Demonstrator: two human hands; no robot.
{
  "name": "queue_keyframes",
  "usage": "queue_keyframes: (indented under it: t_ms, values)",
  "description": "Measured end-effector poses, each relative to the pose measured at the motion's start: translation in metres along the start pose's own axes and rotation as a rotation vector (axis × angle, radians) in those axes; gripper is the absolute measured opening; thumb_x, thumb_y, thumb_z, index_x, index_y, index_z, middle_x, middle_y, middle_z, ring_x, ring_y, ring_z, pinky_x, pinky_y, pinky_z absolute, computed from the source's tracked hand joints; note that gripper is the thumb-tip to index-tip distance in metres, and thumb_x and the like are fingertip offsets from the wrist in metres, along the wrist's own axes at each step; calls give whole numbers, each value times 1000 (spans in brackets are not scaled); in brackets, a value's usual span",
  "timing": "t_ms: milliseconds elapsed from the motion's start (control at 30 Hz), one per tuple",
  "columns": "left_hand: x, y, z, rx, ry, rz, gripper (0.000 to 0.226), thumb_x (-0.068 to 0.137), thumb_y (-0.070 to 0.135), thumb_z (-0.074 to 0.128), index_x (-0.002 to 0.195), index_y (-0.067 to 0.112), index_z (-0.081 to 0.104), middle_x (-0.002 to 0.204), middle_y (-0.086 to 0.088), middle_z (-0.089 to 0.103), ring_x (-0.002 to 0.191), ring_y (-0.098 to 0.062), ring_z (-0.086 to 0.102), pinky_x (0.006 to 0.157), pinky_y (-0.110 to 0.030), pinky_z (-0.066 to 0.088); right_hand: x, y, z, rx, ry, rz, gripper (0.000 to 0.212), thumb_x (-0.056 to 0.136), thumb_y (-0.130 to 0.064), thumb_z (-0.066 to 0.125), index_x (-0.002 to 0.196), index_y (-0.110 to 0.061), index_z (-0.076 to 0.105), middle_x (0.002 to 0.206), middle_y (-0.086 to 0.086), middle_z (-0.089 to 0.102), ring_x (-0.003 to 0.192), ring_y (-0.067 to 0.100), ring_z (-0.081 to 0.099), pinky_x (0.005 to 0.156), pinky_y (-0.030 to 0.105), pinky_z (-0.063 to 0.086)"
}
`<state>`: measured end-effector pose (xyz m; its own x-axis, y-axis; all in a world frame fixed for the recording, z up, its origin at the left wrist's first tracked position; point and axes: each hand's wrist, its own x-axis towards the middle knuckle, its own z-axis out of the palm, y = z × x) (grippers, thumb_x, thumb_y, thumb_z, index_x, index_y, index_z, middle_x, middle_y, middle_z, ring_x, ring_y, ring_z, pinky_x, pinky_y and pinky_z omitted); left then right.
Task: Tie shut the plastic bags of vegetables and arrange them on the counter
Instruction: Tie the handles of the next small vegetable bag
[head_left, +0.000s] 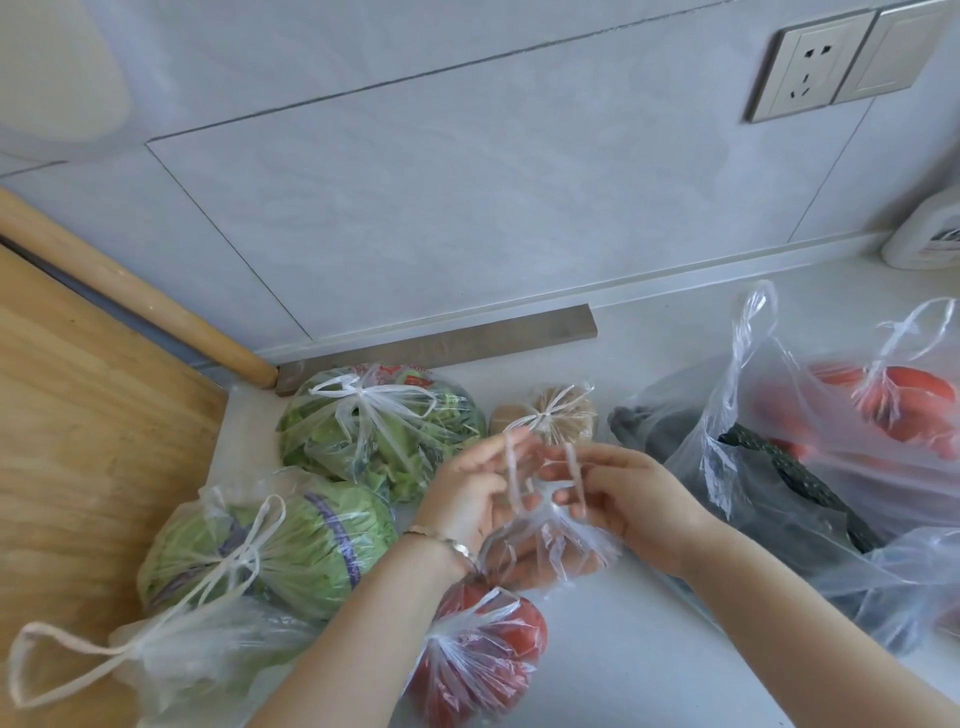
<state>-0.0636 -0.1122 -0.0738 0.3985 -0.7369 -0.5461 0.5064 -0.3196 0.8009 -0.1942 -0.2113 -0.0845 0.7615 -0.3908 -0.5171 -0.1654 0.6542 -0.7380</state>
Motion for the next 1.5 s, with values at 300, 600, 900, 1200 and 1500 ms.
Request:
queue_keyframes:
  t_ms: [300,600,900,1200,1500]
  values:
    - [7,-18,7,723,-100,270,57,78,-11,58,120,27,57,94,14,62,87,-1,60,80,-13,50,0,9,6,-442,-56,-49,5,72,-20,68,73,-17,73,78,21,63,71,22,50,69,33,43]
    - [12,-23,-26,143,157,20,21,82,-9,56,80,5,71,43,3,46,37,-8,37,39,-14,35,11,21,-35,-650,228,214,37,82,-27,66,55,-15,45,50,-2,35,44,10,30,44,16,28]
    - [-3,-28,-33,1338,74,527,49,82,37,58,46,21,29,40,3,31,40,-10,30,44,-19,26,22,28,-32,-348,386,117,21,85,-18,62,67,-7,58,50,0,37,43,12,33,45,21,29]
    - [4,-32,-45,-403,257,152,60,84,-3,35,29,20,32,28,4,26,26,-7,26,56,-24,44,49,30,-24,35,413,275,25,84,-14,66,63,-12,53,44,-4,33,44,9,26,34,16,25]
    - [34,-30,-54,262,565,14,36,82,-2,46,52,12,32,44,-2,30,39,-17,32,40,-18,31,40,51,-15,-100,606,146,19,80,-16,68,68,-7,56,56,6,42,49,16,35,48,24,37]
